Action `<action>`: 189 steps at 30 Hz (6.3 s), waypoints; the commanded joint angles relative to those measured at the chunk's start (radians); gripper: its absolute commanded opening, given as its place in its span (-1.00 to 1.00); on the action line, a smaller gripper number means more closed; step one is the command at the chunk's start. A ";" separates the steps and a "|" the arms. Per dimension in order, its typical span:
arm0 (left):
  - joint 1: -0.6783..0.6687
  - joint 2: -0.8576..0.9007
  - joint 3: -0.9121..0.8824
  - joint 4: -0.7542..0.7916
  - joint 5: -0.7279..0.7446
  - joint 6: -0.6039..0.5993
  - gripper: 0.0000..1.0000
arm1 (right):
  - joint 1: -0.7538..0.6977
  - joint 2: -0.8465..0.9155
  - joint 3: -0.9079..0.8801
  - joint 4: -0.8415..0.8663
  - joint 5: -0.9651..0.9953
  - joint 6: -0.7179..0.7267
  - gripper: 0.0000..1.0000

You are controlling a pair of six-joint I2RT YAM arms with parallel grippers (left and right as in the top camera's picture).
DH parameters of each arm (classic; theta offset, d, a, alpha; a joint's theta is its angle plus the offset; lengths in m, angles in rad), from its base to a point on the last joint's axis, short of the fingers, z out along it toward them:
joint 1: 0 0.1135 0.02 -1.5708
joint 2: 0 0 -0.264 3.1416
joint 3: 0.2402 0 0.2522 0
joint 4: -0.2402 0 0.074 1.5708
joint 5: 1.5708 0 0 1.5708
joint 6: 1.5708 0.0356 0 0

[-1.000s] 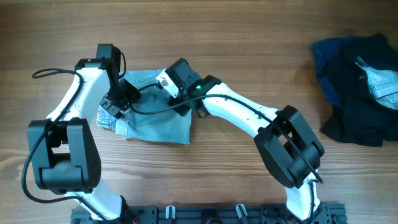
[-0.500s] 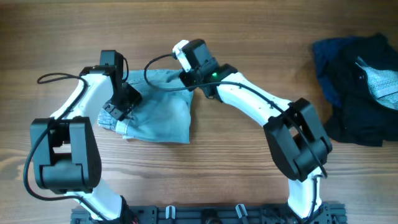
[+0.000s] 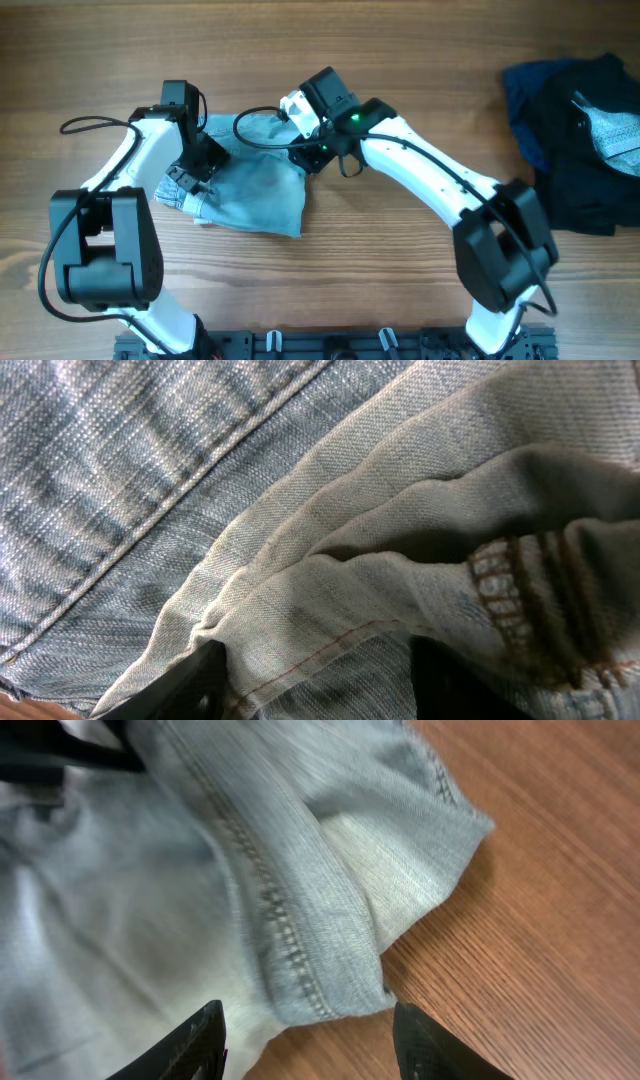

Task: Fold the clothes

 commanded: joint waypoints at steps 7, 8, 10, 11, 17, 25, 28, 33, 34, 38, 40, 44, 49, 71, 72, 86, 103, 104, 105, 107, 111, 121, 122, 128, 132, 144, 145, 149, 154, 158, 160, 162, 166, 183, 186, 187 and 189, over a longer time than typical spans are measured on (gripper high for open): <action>0.010 0.051 -0.041 -0.012 -0.067 0.002 0.22 | 0.094 0.078 -0.019 0.021 0.023 -0.049 0.03; 0.010 0.051 -0.041 -0.016 -0.067 0.002 0.21 | 0.108 0.098 -0.019 0.019 0.063 -0.048 0.03; 0.010 0.051 -0.041 -0.018 -0.067 0.002 0.22 | 0.111 0.117 -0.019 0.022 0.065 -0.050 0.03; 0.010 0.051 -0.041 -0.015 -0.067 0.002 0.22 | 0.111 0.131 -0.019 0.038 0.084 -0.048 0.00; 0.010 0.051 -0.041 -0.019 -0.067 0.002 0.22 | 0.108 0.156 -0.019 0.106 0.194 -0.049 -0.46; 0.010 0.051 -0.041 -0.023 -0.067 0.002 0.22 | 0.084 0.180 -0.019 0.149 0.223 -0.048 -0.91; 0.010 0.051 -0.041 -0.032 -0.067 0.003 0.21 | 0.059 0.180 -0.019 0.240 0.276 -0.046 -0.91; 0.010 0.051 -0.041 -0.034 -0.068 0.025 0.17 | -0.038 0.180 -0.019 0.344 0.304 0.013 -0.92; 0.010 0.051 -0.041 -0.031 -0.068 0.025 0.17 | -0.048 0.180 -0.019 0.359 0.304 0.013 -0.92; 0.010 0.051 -0.041 -0.031 -0.078 0.025 0.15 | -0.058 0.179 -0.018 0.364 0.306 0.037 -0.92; 0.010 0.051 -0.041 -0.031 -0.078 0.025 0.15 | -0.056 0.168 -0.007 0.293 0.225 0.050 -0.57; 0.010 0.051 -0.041 -0.031 -0.078 0.025 0.18 | -0.056 0.062 -0.004 0.095 0.054 0.093 -0.09; 0.010 0.051 -0.041 -0.031 -0.078 0.025 0.18 | -0.056 -0.058 -0.004 0.030 0.018 0.049 0.08; 0.010 0.051 -0.041 -0.038 -0.078 0.025 0.20 | -0.049 0.217 -0.005 0.200 -0.101 0.063 -0.47; 0.010 0.051 -0.041 -0.039 -0.078 0.028 0.20 | -0.050 0.217 -0.005 0.213 -0.088 0.064 -0.68; 0.010 0.051 -0.040 -0.043 -0.101 0.074 0.09 | -0.062 0.217 -0.003 0.489 0.403 0.107 -0.91; -0.063 -0.345 -0.037 -0.021 0.045 0.017 -0.29 | -0.071 -0.021 0.026 0.084 -0.084 0.367 -0.39; -0.084 -0.323 -0.037 -0.008 0.056 0.016 -0.39 | -0.077 -0.021 0.026 0.087 -0.092 0.405 -0.70; -0.095 -0.298 -0.037 -0.005 0.058 0.015 -0.47 | -0.086 -0.021 0.026 0.090 -0.124 0.425 -0.85; -0.096 -0.237 -0.037 0.005 0.086 -0.006 -0.67 | -0.109 -0.021 0.017 0.096 -0.264 0.459 -0.91; -0.093 -0.159 -0.037 0.053 0.122 -0.006 -0.92 | -0.110 -0.002 -0.019 0.108 -0.425 0.459 -0.91; -0.051 -0.003 -0.037 0.107 0.177 -0.002 -0.92 | -0.066 0.148 -0.019 0.160 -0.719 0.454 -0.91; -0.030 -0.003 -0.037 0.107 0.178 -0.002 -0.92 | -0.053 0.180 -0.019 0.181 -0.739 0.469 -0.91; 0.033 -0.003 -0.037 0.085 0.177 0.040 -0.92 | -0.027 0.357 -0.019 0.238 -0.755 0.583 -0.92; 0.070 -0.018 -0.036 0.073 0.177 0.110 -0.92 | -0.060 0.424 -0.019 0.230 -0.730 0.628 -0.91; 0.220 -0.191 -0.036 0.093 0.246 0.134 -0.92 | -0.089 0.287 -0.018 0.175 -0.519 0.634 -0.91; 0.195 -0.222 -0.036 0.098 0.248 0.134 -0.92 | -0.089 0.276 -0.018 0.186 -0.520 0.630 -0.92; 0.070 -0.227 -0.037 0.141 0.249 0.132 -0.77 | -0.095 0.181 -0.016 0.266 -0.518 0.605 -0.85; 0.025 -0.123 -0.037 0.247 0.309 0.133 -0.59 | -0.174 0.041 -0.016 0.242 -0.512 0.588 -0.38; 0.028 -0.030 -0.037 0.340 0.327 0.153 -0.59 | -0.275 -0.040 -0.016 0.152 -0.523 0.525 -0.39; 0.037 0.013 -0.037 0.354 0.327 0.152 -0.59 | -0.293 -0.043 -0.016 0.130 -0.523 0.519 -0.39; 0.064 0.060 -0.037 0.355 0.293 0.152 -0.59 | -0.299 -0.043 -0.016 0.101 -0.522 0.496 -0.39; 0.170 0.076 -0.037 0.380 0.190 0.151 -0.56 | -0.299 -0.043 -0.016 0.068 -0.522 0.469 -0.40; 0.517 -0.404 -0.019 0.243 0.177 0.114 0.99 | -0.299 -0.043 -0.016 -0.056 -0.496 0.370 -0.28; 0.515 -0.419 -0.023 0.059 0.176 0.114 0.99 | -0.299 -0.043 -0.016 -0.055 -0.495 0.370 -0.25; 0.515 -0.403 -0.028 -0.002 0.180 0.114 1.00 | -0.299 -0.043 -0.016 -0.055 -0.496 0.369 -0.25; 0.507 -0.375 -0.045 -0.061 0.181 0.119 0.94 | -0.299 -0.043 -0.016 -0.056 -0.496 0.370 -0.24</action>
